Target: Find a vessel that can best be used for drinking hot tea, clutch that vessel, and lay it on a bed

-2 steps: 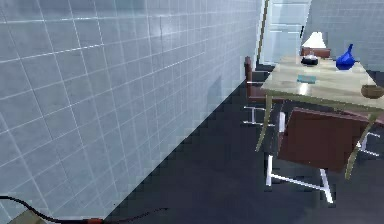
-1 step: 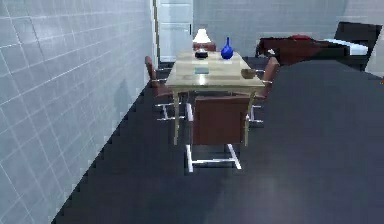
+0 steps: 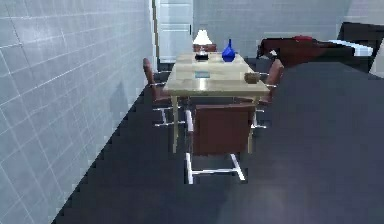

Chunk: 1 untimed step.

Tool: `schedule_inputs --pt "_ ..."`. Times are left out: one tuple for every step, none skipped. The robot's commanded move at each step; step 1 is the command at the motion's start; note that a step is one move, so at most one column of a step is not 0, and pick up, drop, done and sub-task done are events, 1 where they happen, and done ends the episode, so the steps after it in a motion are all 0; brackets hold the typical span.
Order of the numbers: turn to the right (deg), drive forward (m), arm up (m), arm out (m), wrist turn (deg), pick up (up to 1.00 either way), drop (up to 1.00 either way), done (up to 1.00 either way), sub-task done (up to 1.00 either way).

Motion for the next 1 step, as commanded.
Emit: schedule_inputs --pt "-45.0 0.0 0.0 0.0 0.0 0.0 0.0 0.0 0.0"
